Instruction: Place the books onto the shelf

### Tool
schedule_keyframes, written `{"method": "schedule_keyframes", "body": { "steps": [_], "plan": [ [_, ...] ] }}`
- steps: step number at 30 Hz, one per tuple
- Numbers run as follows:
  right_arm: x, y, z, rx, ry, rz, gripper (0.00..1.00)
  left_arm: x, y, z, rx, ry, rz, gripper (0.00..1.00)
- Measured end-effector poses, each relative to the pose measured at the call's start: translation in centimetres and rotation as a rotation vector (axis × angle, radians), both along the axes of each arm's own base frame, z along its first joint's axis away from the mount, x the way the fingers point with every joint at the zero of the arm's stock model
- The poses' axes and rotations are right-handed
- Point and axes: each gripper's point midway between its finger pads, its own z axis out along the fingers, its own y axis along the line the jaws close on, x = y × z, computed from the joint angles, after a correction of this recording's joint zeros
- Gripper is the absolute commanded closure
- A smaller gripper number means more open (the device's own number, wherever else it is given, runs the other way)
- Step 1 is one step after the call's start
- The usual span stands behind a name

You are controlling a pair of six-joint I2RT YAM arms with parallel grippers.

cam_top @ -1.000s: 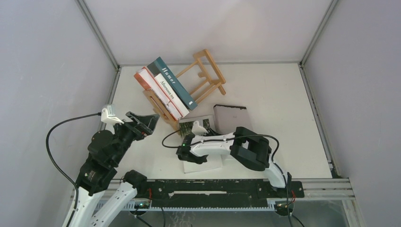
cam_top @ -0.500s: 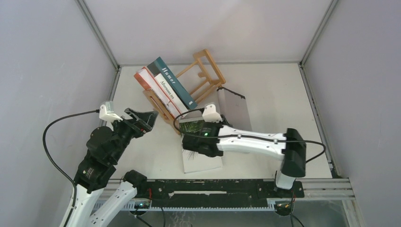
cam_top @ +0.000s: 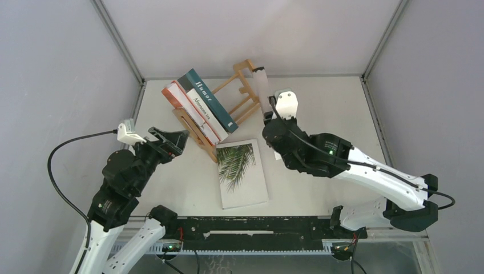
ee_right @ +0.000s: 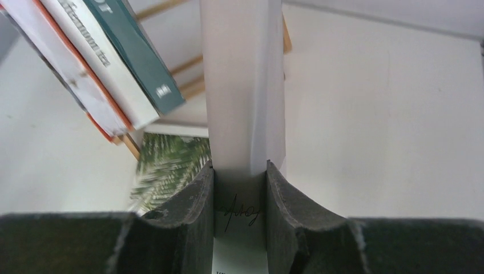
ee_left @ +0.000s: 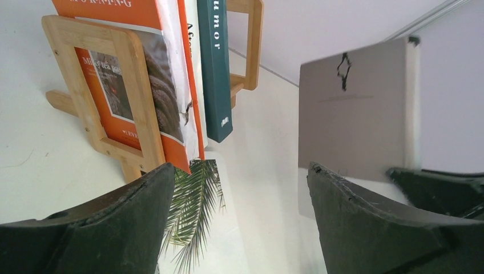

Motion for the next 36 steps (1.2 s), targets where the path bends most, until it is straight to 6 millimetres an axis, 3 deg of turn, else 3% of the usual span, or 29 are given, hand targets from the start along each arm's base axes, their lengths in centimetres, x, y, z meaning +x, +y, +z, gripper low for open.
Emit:
{"method": "schedule_keyframes", "body": {
  "steps": [8, 17, 20, 30, 36],
  "plan": [
    [4.1, 2.7, 2.9, 0.088, -0.066, 0.135, 0.70, 0.4, -0.2, -0.3, 0.009, 0.018, 0.000, 0.10],
    [10.2, 4.5, 4.1, 0.173, -0.125, 0.224, 0.70, 1.0, -0.5, -1.0, 0.023, 0.047, -0.001, 0.10],
    [12.5, 5.7, 3.4, 0.196, -0.130, 0.265, 0.70, 1.2, -0.6, -1.2, 0.028, 0.056, -0.001, 0.11],
    [18.3, 10.4, -1.8, 0.247, -0.076, 0.425, 0.71, 1.9, -1.0, -1.9, 0.040, 0.081, -0.005, 0.10],
    [21.1, 11.5, -2.7, 0.296, -0.095, 0.487, 0.71, 2.9, -1.8, -2.2, 0.052, 0.094, -0.021, 0.10]
  ]
}}
